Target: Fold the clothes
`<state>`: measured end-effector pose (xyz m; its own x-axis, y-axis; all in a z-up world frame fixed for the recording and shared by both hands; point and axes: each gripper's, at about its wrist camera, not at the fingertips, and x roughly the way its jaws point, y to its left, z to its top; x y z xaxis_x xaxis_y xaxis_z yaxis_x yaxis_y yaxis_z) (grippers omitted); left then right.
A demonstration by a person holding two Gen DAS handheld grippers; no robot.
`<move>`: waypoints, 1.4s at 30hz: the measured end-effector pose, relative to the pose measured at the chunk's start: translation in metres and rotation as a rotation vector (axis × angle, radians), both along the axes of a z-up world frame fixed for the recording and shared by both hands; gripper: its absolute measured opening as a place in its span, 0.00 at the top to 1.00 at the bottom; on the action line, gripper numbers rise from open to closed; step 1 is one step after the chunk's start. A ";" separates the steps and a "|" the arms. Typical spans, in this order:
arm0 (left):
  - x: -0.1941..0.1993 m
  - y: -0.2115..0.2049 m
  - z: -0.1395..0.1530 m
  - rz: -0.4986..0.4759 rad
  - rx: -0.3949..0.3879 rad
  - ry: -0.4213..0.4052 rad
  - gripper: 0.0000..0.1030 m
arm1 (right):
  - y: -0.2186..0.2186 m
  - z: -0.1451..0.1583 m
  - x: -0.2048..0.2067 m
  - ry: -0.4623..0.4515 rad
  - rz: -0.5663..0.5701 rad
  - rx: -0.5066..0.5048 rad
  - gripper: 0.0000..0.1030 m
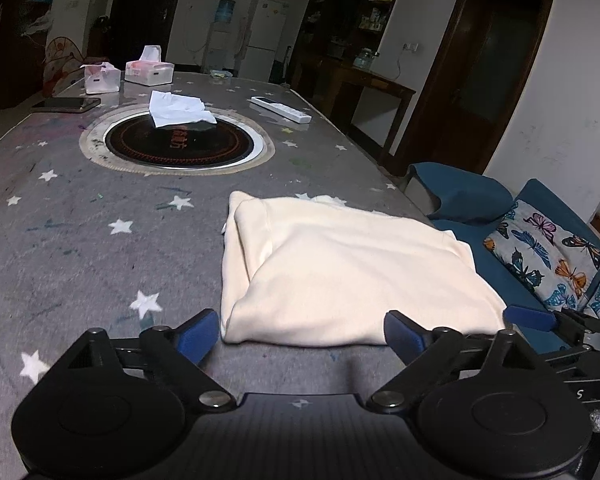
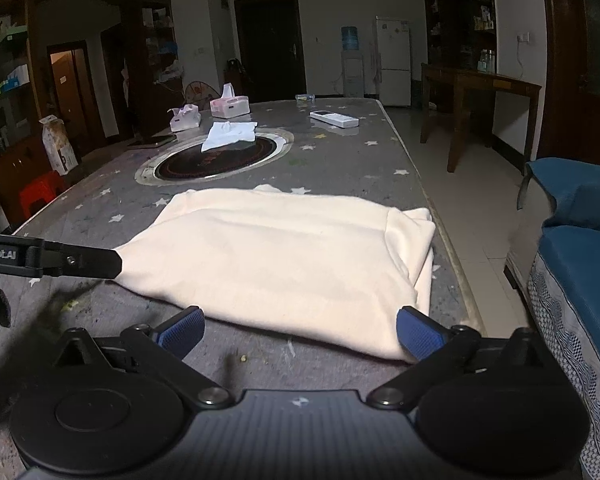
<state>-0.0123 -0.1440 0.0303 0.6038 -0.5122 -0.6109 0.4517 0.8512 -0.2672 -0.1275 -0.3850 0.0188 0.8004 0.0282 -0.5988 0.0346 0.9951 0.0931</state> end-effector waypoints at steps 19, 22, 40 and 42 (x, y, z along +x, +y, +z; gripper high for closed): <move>-0.026 0.021 -0.008 0.034 0.011 0.039 0.00 | 0.022 -0.002 -0.019 0.012 0.012 -0.019 0.00; -0.028 0.024 -0.008 0.046 0.009 0.044 0.00 | 0.023 -0.002 -0.021 0.015 0.016 -0.018 0.00; -0.037 0.014 -0.011 0.046 0.053 0.078 0.00 | 0.029 -0.006 -0.034 0.035 0.033 -0.005 0.00; -0.038 0.012 -0.011 0.043 0.059 0.080 0.00 | 0.028 -0.005 -0.034 0.034 0.031 -0.003 0.00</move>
